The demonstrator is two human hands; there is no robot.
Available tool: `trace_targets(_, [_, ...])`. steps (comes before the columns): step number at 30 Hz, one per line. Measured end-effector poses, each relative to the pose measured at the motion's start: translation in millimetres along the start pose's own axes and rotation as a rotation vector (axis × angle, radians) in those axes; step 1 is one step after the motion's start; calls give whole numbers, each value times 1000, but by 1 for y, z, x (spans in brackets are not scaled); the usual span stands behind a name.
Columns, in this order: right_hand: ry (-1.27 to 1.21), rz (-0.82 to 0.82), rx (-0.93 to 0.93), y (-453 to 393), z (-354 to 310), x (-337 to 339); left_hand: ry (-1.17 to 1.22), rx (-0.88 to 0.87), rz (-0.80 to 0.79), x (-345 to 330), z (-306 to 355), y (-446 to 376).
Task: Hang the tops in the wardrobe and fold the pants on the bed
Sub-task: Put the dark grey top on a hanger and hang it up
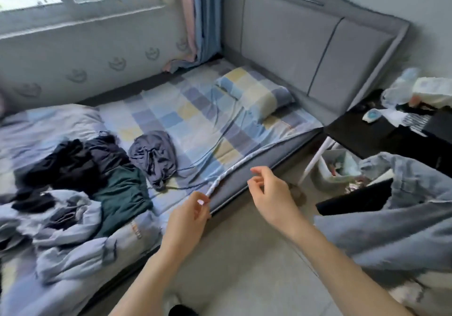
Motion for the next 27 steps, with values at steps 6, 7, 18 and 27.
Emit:
trace_targets(6, [70, -296, 54, -46, -81, -185, 51, 283, 110, 115, -177, 20])
trace_targets(7, [89, -331, 44, -52, -86, -208, 55, 316, 124, 128, -198, 20])
trace_targets(18, [251, -552, -130, -149, -78, -389, -28, 490, -14, 167, -345, -81])
trace_targets(27, [358, -640, -217, -321, -6, -505, -130, 599, -223, 109, -441, -229])
Point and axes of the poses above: each hand's wrist, its own y-axis away from the middle knuckle, its own x-axis out of the back of the hand, z = x × y, the point moved 10 cm from there along -y, towards the middle knuckle, and after that the axes turned 2 degrees about -x, right-handed, at the moved point
